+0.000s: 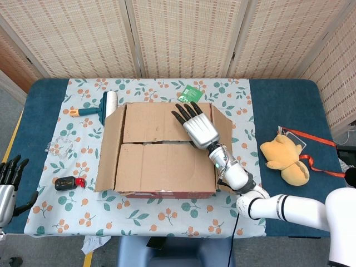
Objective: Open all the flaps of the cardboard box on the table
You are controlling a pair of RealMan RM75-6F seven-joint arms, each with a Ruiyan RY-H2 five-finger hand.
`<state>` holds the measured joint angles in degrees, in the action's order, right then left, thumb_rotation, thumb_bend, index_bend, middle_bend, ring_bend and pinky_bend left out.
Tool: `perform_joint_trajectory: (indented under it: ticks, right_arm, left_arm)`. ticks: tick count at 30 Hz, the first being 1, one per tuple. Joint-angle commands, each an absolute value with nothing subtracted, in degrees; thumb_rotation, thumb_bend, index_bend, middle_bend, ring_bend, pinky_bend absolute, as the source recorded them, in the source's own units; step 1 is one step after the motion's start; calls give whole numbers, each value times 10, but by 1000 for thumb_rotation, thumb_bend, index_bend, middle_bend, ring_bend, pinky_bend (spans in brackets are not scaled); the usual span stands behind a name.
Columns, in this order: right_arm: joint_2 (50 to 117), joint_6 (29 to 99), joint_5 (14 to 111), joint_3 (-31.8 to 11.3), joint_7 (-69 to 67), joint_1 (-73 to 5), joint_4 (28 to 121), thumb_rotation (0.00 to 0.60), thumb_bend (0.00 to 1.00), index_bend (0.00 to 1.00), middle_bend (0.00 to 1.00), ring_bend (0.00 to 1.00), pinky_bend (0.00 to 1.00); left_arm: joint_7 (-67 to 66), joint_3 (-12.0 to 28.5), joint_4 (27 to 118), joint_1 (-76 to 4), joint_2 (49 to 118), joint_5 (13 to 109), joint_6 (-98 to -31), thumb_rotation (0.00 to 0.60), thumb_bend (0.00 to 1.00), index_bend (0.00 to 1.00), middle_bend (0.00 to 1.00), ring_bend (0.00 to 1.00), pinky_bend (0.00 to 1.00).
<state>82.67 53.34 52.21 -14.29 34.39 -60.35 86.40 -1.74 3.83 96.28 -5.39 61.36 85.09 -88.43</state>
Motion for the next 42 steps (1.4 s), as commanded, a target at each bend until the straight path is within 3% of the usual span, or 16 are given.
perform_joint_trajectory:
  ticks: [1, 22, 42]
  right_arm:
    - [830, 536, 528, -153, 321, -604, 853, 600, 412, 0, 0, 0, 0]
    - [774, 550, 511, -223, 263, -612, 861, 600, 411, 0, 0, 0, 0]
    - [860, 472, 499, -243, 205, -687, 621, 600, 411, 0, 0, 0, 0]
  left_arm:
    - [-2, 43, 957, -53, 613, 852, -889, 600, 390, 0, 0, 0, 0]
    - [33, 57, 939, -65, 608, 819, -851, 600, 389, 0, 0, 0, 0]
    - [64, 66, 917, -75, 605, 793, -820, 600, 389, 0, 0, 0, 0]
